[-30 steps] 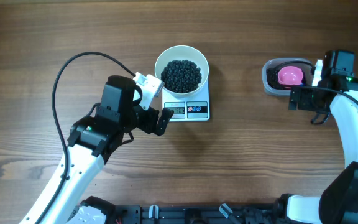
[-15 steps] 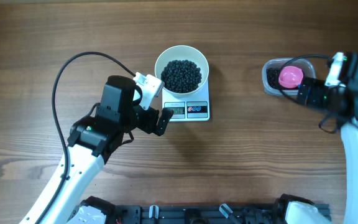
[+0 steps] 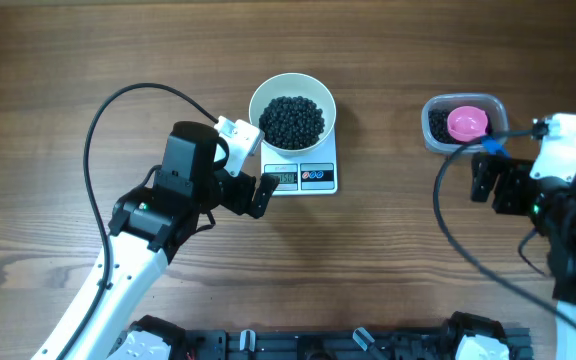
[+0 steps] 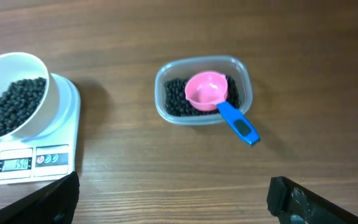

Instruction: Scoop item into bowl and weigh 150g on scale

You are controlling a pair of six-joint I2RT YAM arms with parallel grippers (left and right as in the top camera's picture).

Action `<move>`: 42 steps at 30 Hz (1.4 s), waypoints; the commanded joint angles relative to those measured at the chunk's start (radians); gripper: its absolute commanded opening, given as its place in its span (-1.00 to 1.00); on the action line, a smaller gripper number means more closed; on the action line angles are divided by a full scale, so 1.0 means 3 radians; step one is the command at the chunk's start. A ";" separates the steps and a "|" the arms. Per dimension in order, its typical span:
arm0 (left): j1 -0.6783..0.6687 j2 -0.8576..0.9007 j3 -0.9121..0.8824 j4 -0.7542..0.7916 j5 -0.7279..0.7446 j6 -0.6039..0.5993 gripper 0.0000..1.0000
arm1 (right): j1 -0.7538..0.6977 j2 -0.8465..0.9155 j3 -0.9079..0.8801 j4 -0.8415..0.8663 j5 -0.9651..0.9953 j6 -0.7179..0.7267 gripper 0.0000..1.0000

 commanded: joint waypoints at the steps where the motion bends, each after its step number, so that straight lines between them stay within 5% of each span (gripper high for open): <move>1: -0.0011 0.0025 -0.0015 -0.0001 0.0029 0.0038 1.00 | 0.0008 -0.0151 0.0039 0.0006 -0.0064 -0.0186 0.99; 14: -0.0011 0.0025 -0.0015 0.0000 0.0028 0.0038 1.00 | 0.0008 -0.0174 0.0039 -0.0172 -0.0066 0.0645 0.99; 31: -0.0011 0.0025 -0.0015 0.0000 0.0029 0.0038 1.00 | 0.0011 0.0093 0.0028 -0.0183 -0.0090 0.0650 0.99; 42: -0.0011 0.0025 -0.0015 -0.0001 0.0028 0.0038 1.00 | 0.0177 -0.0946 -0.0788 0.0781 0.0116 0.0473 0.99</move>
